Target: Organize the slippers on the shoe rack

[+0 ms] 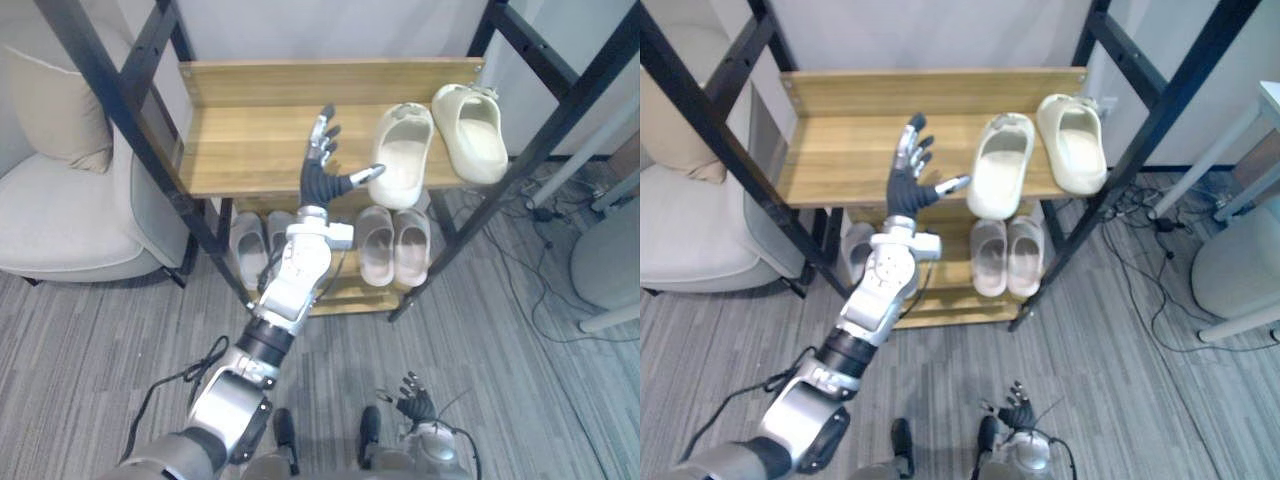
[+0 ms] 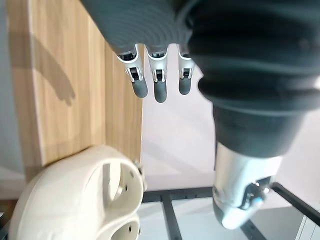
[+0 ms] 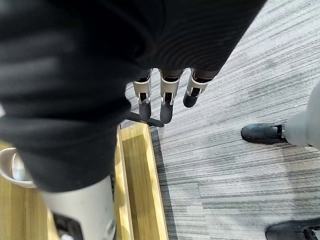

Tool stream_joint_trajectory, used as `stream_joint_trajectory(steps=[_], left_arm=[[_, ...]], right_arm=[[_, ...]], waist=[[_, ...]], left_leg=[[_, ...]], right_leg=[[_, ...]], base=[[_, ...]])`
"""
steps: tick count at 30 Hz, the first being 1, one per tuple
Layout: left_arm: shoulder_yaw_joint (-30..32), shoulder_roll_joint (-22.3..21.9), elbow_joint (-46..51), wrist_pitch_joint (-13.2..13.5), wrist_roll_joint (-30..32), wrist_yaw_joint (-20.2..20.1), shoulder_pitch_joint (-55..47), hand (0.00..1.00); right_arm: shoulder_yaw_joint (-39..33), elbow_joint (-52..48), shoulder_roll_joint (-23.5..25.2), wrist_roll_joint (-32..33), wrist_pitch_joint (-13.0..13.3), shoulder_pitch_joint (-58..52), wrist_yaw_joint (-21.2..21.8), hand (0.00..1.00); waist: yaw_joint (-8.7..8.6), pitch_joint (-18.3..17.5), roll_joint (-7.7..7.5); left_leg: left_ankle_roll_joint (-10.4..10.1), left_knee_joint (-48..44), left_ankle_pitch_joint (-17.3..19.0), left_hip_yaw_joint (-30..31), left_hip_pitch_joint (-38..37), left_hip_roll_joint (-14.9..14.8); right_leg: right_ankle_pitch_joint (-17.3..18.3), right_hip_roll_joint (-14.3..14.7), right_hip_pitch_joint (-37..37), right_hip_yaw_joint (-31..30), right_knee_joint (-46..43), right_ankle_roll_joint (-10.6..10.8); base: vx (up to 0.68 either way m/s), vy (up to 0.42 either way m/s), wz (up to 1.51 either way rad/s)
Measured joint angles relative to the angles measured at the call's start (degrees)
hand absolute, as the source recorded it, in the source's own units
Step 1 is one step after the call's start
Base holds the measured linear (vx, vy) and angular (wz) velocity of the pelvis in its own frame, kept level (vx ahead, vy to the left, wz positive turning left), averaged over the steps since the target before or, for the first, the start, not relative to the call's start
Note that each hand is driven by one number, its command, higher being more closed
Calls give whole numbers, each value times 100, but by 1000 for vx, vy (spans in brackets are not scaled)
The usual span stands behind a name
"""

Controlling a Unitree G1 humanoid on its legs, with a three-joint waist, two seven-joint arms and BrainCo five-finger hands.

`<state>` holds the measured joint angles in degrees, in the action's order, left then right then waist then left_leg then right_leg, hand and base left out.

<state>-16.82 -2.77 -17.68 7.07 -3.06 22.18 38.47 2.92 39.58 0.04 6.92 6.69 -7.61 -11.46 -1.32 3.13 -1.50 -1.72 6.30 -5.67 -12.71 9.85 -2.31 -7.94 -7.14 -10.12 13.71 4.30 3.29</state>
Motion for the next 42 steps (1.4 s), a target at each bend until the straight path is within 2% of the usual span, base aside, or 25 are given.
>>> stream_joint_trajectory(steps=[11,27,38,42], left_arm=[[-292,-294,-446,-4,-6,-18,-121,0],[-696,-391,-1032,-3,-338,5,137,0],[-677,-376,-1383,-9,-406,4,671,0],[-634,-372,-1412,-12,-497,4,830,0]], right_arm=[[-51,1,1,5,1,150,-92,0],[-259,-1,20,47,2,335,-171,0],[-277,-1,25,47,2,405,-209,0],[-289,-1,26,45,2,404,-209,0]], waist=[[41,-7,-21],[32,-23,-210],[-181,-18,-252],[-211,-18,-252]], left_leg=[[-3,1,5,-55,5,-2],[0,1,27,-200,31,-4],[21,1,25,-381,162,-3],[30,0,29,-403,199,-2]], right_leg=[[24,1,-26,-23,-15,3],[50,-3,-192,-191,-121,8],[49,-4,-422,-337,-161,10],[48,-3,-488,-370,-168,10]], base=[[53,18,-1],[38,14,-5],[55,19,-7],[77,20,-5]])
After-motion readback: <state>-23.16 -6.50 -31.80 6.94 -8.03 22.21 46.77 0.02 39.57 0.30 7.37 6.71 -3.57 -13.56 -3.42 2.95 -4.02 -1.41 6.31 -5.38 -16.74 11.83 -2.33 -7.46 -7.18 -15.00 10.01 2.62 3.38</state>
